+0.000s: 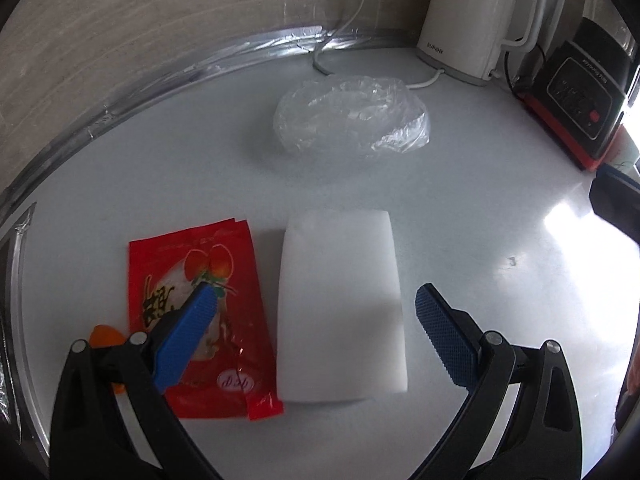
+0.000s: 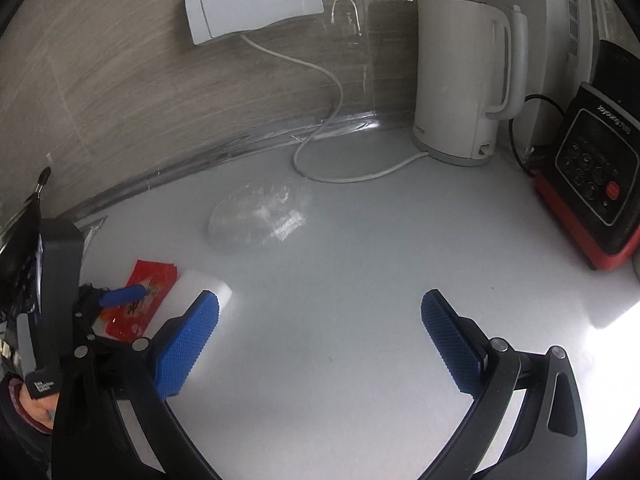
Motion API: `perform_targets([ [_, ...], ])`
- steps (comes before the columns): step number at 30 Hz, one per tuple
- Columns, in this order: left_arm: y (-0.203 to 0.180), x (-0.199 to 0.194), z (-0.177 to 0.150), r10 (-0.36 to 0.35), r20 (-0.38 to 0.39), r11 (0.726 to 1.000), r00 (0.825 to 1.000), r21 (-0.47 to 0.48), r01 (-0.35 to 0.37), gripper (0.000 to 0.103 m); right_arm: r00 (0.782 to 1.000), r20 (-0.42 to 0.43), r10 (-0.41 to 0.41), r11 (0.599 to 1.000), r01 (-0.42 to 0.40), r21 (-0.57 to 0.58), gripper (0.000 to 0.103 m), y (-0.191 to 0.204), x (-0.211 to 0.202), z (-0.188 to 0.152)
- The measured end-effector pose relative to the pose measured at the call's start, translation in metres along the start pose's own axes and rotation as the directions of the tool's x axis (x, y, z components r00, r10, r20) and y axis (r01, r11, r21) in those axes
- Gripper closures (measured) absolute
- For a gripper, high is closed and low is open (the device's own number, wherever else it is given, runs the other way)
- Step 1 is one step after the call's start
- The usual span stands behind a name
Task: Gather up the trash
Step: 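Move both tools back over the counter toward the sponge and plastic bag, then grasp the white sponge with the left gripper while right grasps plastic bag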
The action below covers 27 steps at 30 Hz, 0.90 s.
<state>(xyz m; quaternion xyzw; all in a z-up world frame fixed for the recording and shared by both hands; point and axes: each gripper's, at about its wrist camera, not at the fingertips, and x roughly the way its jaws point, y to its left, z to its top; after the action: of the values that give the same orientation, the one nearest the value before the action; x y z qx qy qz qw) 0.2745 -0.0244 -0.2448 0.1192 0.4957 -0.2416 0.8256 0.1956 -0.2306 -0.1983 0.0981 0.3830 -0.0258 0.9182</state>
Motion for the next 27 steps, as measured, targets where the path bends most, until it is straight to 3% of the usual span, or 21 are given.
perform_targets([
  [19, 0.0, 0.015, 0.005, -0.008, -0.052, 1.0, 0.999, -0.026, 0.007, 0.008, 0.999, -0.004, 0.04, 0.999, -0.04, 0.03, 0.002, -0.009, 0.015, -0.004],
  [27, -0.001, 0.014, 0.004, -0.063, -0.066, 0.996, 0.996, -0.068, 0.059, 0.008, 0.999, -0.005, 0.04, 0.998, -0.04, 0.04, 0.002, -0.015, 0.015, -0.006],
])
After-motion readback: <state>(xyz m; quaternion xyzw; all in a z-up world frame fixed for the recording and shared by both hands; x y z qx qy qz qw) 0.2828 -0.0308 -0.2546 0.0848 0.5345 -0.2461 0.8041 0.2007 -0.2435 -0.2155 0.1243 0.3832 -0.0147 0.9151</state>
